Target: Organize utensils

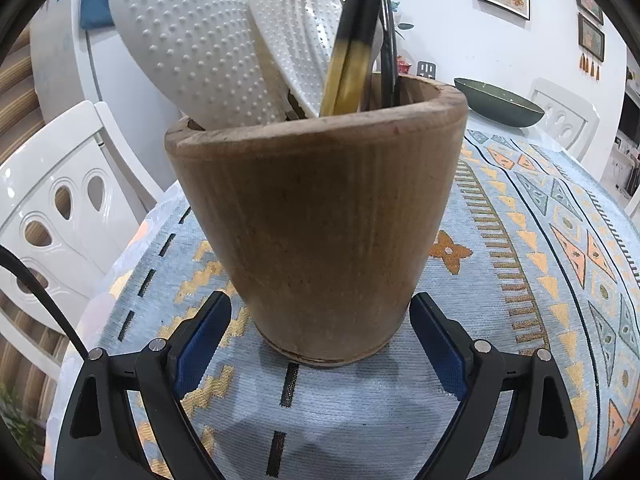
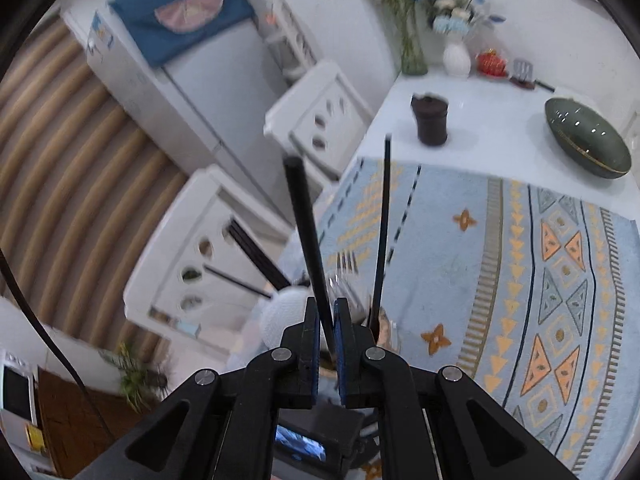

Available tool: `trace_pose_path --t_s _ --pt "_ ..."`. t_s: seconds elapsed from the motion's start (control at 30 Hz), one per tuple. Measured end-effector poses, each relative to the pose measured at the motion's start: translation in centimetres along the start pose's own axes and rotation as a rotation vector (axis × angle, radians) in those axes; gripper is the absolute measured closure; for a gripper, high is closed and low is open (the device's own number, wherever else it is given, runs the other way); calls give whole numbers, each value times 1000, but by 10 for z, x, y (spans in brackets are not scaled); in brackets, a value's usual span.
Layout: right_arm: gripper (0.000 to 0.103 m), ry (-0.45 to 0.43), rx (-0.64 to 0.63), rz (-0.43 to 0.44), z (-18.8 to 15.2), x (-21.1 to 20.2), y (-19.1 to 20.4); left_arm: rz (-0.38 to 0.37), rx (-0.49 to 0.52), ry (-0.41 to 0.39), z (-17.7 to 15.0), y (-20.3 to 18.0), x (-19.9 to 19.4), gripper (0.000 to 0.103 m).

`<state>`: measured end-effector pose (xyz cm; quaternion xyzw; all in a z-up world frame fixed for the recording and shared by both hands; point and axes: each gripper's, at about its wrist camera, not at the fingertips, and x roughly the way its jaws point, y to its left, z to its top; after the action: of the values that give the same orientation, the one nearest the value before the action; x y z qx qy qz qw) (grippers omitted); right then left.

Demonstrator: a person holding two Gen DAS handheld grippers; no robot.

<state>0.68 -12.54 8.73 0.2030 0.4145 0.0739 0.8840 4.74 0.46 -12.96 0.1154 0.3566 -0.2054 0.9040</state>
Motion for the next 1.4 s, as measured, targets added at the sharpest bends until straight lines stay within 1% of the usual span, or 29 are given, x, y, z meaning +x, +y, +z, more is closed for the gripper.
trace_pose_path --t_s 0.03,0.1,0.17,0.27,0.3,0.37,0.43,0.47,0.5,0.53,0.57,0.6,0.63,0.7,0.77,0.8,0.83,0.87,0.9,1.0,1.1,1.27,1.33,1.4 --pt "95 -27 -8 8 1 -6 1 1 1 1 0 0 0 12" --pt "90 -32 -24 -8 3 -8 4 1 2 4 0 1 1 12" --pt "90 -16 -49 -45 4 -3 9 1 2 5 0 0 1 12" --pt "90 29 -68 -30 2 6 14 0 3 5 1 1 2 12" --pt "90 27 -72 -31 1 6 14 0 3 6 1 0 2 12" --pt "90 -17 -65 -34 1 -3 12 -2 2 6 1 0 2 12" --pt "89 -63 -32 -7 2 -17 5 -2 2 6 1 0 2 12" --pt "87 -85 -13 4 3 -24 0 -2 2 6 1 1 2 12" --pt "81 -110 5 13 4 -31 -4 -2 2 6 1 0 2 12" --pt "71 -143 25 20 4 -41 -9 -1 3 7 1 0 2 12" --pt "64 -184 45 24 4 -52 -14 -1 3 8 1 0 2 12" --pt "54 -219 59 29 3 -61 -18 -1 4 9 0 0 3 12" --pt "50 -260 75 36 2 -73 -22 -1 5 9 0 0 3 12" --pt "50 -305 91 35 0 -89 -29 -1 6 11 1 0 3 12" --pt "50 -339 99 8 -4 -104 -36 -2 6 12 0 0 3 12" --pt "48 -350 103 -18 -8 -110 -41 -3 6 13 0 0 4 12" --pt "40 -354 108 -35 -11 -115 -46 -4 5 15 0 -1 4 12" --pt "35 -358 117 -59 -17 -119 -52 -5 5 17 0 0 4 12" --pt "27 -362 128 -79 -24 -121 -58 -6 5 18 0 0 4 12" --pt "25 -336 181 -134 -47 -121 -81 -5 7 20 0 1 5 12" --pt "25 -267 214 -243 -77 -105 -102 -2 12 26 -1 0 6 12" --pt "25 -162 185 -371 -117 -73 -121 -4 12 35 -1 1 8 12" --pt "25 -130 152 -438 -134 -58 -124 -11 4 41 -2 2 8 12" --pt "25 -106 121 -483 -146 -44 -128 -14 2 42 -2 3 8 12"
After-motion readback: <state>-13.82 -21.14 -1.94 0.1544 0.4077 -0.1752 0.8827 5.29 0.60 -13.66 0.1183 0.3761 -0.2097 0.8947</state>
